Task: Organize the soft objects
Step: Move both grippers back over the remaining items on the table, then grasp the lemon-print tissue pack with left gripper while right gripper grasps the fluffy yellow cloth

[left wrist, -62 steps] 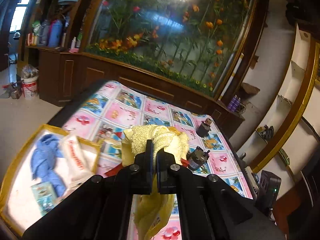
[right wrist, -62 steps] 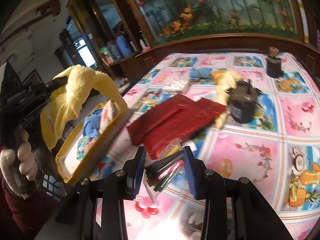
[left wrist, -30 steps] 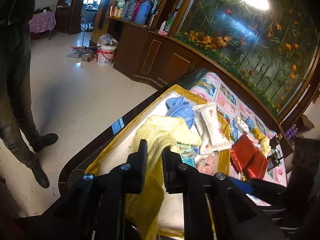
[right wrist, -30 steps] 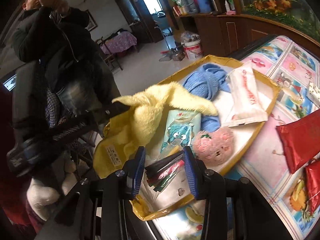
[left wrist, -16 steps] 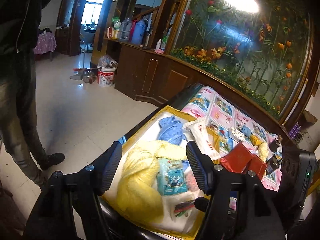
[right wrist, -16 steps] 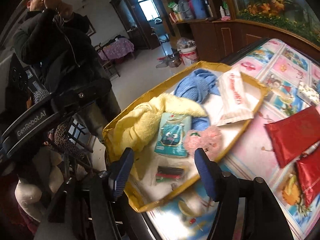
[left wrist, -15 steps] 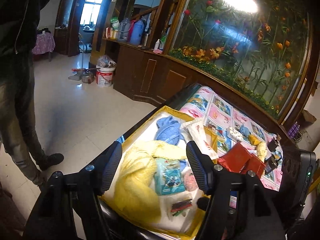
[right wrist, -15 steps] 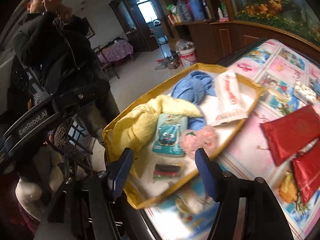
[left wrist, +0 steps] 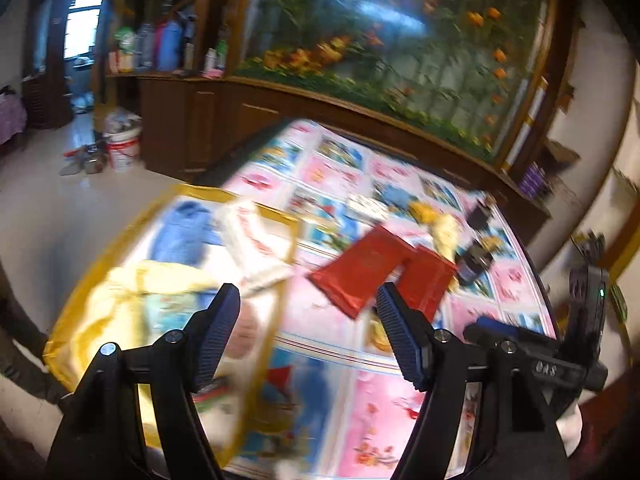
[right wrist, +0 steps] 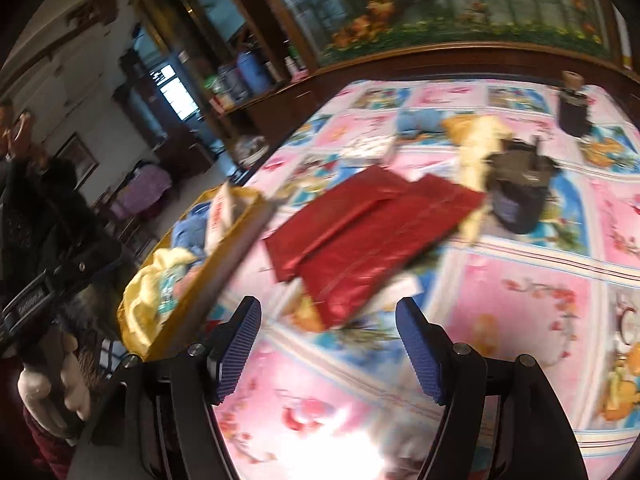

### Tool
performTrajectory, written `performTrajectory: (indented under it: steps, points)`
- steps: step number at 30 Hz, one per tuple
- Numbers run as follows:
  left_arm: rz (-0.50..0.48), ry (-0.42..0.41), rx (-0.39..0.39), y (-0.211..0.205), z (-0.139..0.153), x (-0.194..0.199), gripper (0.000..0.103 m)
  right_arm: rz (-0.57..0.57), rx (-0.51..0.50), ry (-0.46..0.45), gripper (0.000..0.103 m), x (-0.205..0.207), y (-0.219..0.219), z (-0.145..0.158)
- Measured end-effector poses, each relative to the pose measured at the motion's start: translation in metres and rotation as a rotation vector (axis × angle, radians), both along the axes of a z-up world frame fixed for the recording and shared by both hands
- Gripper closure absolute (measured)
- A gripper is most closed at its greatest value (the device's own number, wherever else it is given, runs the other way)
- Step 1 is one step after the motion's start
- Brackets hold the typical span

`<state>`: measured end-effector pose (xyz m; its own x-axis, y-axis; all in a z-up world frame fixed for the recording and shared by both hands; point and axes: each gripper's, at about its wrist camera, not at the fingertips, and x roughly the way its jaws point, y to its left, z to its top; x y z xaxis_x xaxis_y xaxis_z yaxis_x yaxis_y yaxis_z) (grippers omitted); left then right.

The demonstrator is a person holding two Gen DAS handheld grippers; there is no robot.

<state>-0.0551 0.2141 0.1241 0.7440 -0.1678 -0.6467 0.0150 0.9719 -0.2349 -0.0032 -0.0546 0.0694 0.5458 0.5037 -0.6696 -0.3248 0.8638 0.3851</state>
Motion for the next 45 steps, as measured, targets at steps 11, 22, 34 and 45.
performTrajectory:
  steps: [11, 22, 34, 45]
  points:
    - [-0.166, 0.104, 0.053, -0.087, 0.031, 0.122, 0.033, -0.134, 0.048, -0.035, 0.029, 0.023, -0.076, 0.026]
    - [-0.069, 0.184, 0.157, -0.109, -0.01, 0.232, 0.022, -0.268, 0.057, -0.042, 0.02, 0.059, -0.136, 0.031]
    - [-0.029, 0.329, 0.119, -0.109, -0.075, 0.299, 0.022, -0.184, 0.017, 0.175, 0.02, 0.177, -0.112, 0.03]
    - [-0.056, 0.39, 0.08, -0.111, -0.102, 0.326, 0.021, -0.11, -0.258, 0.402, 0.02, 0.264, -0.051, -0.007]
